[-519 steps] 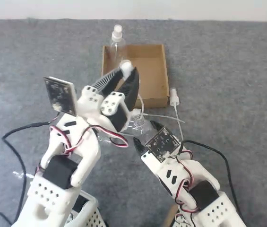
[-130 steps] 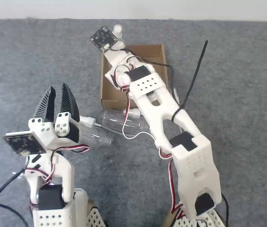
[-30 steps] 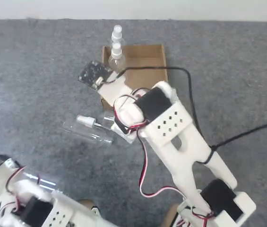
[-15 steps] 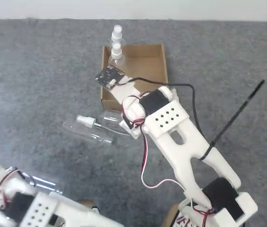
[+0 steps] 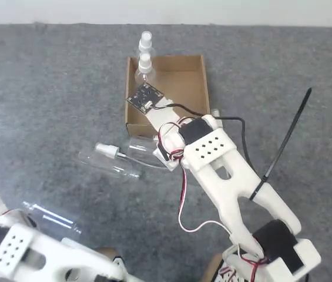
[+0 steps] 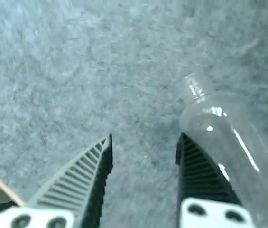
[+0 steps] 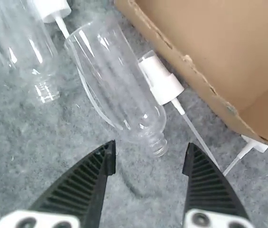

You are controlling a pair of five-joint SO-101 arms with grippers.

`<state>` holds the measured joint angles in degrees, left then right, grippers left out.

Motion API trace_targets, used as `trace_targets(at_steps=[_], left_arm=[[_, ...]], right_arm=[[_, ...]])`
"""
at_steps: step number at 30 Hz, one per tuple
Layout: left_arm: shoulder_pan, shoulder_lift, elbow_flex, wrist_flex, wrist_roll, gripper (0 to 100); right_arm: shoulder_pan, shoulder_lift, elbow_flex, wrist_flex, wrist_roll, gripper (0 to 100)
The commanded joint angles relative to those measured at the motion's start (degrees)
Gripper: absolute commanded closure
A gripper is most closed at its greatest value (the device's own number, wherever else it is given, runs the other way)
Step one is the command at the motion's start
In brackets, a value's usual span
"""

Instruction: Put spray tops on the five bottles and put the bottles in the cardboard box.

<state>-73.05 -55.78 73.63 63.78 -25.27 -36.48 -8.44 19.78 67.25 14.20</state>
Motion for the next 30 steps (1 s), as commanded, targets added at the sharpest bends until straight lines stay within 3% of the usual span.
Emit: trace_targets(at_steps=[1,16,30], left_arm=[[1.9,6.2,-0.7,-3.7,-2.1,79],[14.2,14.6,-0.9,-7.0,-2.1,79],[37.0,14.4,-1.5,-17.1,11.7,80]], right_arm=[[0.7,-3.6,-0.7,-1.0,-0.5,80.6],[0.8,-3.6,-0.6,-0.8,-0.5,80.6],[0.9,-3.6,-0.5,0.5,-0.5,80.7]])
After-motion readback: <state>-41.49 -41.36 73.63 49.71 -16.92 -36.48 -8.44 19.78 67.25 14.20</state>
